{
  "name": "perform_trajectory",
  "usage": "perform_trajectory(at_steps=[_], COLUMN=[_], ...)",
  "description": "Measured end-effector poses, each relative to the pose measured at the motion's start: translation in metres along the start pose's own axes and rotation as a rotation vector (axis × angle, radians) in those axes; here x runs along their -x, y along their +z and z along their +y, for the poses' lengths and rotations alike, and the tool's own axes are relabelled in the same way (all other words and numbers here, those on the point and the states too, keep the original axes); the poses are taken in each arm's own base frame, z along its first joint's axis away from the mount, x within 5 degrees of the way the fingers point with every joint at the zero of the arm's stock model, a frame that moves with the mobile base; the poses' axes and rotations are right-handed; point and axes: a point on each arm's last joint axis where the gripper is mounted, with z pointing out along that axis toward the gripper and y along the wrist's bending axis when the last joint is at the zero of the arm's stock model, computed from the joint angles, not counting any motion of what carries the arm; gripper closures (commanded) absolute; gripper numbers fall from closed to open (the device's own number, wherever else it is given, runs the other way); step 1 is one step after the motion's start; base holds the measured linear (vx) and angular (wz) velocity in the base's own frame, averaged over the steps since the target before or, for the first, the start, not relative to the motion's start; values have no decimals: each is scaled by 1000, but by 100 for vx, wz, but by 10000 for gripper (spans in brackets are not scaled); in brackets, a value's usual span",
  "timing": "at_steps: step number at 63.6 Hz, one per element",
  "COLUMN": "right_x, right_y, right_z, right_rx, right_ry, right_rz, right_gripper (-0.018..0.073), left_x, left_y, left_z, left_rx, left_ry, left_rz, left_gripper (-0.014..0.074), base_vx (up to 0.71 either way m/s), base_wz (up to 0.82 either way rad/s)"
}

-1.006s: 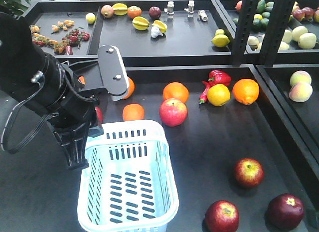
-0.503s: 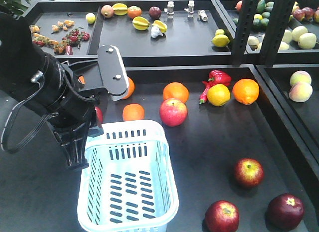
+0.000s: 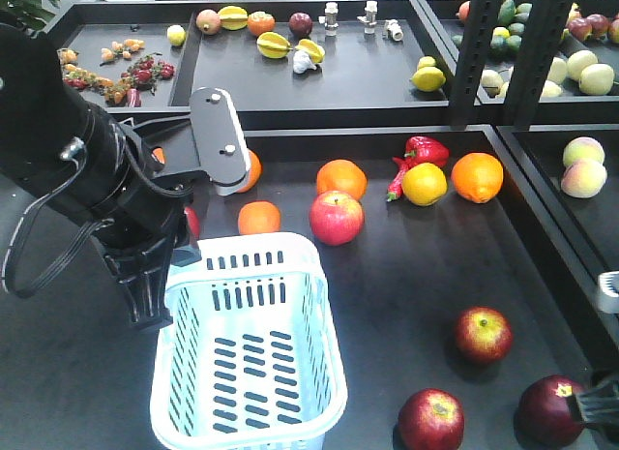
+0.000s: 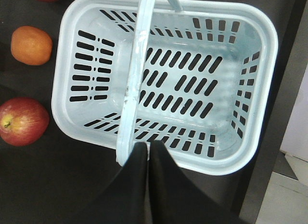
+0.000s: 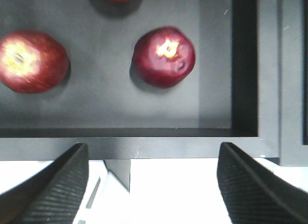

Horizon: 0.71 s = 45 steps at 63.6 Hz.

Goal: Pick three apples into basket with both arms
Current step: 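Lower the right gripper onto the dark red apple and close on it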

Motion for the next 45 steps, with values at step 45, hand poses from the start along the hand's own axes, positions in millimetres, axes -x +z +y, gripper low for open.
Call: perform_trajectory(at_steps=[45], right_x=[60], right_y=[73], right_z=[-37], right_rx=[81], right_ry=[162], right_rz=[243], right_gripper=[24], left_x=[0], left_y=[0], left_z=[0], left_rx=[0], left_ry=[0], left_rz=[0], left_gripper=[603], base_vx=[0], base_wz=[0])
